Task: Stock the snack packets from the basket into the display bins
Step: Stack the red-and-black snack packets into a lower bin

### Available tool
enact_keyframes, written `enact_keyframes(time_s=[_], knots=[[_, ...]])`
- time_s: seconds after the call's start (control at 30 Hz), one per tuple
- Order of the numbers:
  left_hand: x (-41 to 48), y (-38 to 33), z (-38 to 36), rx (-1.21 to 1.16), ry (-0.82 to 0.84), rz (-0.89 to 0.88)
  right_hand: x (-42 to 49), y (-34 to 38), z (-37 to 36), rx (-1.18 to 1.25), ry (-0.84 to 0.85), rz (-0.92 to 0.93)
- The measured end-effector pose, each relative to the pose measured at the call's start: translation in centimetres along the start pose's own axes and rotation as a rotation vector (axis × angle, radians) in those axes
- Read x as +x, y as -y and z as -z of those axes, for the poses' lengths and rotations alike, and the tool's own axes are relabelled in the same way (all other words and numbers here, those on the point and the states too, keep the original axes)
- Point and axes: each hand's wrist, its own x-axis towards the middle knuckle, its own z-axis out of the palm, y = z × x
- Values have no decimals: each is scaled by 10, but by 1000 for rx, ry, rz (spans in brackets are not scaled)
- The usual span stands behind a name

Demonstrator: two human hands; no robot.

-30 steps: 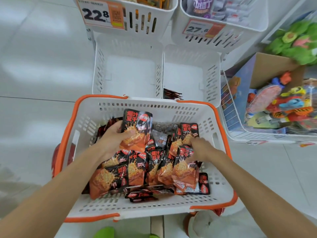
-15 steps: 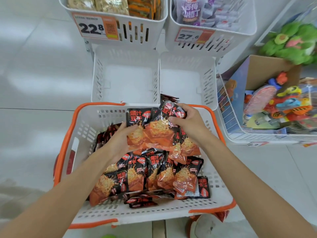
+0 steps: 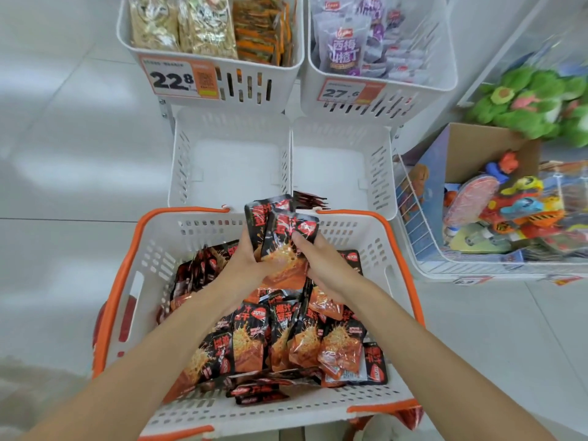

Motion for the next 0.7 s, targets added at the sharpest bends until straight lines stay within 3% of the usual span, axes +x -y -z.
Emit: enact_keyframes(time_s=[0.17, 0.27, 0.4, 0.7], knots=[[4, -17, 4, 260, 179, -51, 0, -6, 11, 110, 80, 127], [17, -27, 3, 301, 190, -87, 6, -1, 26, 2, 28, 164], [57, -43, -11, 471, 193, -151, 22, 21, 60, 36, 76, 174], [175, -69, -37, 538, 46, -292, 91, 60, 136, -182, -284, 496]])
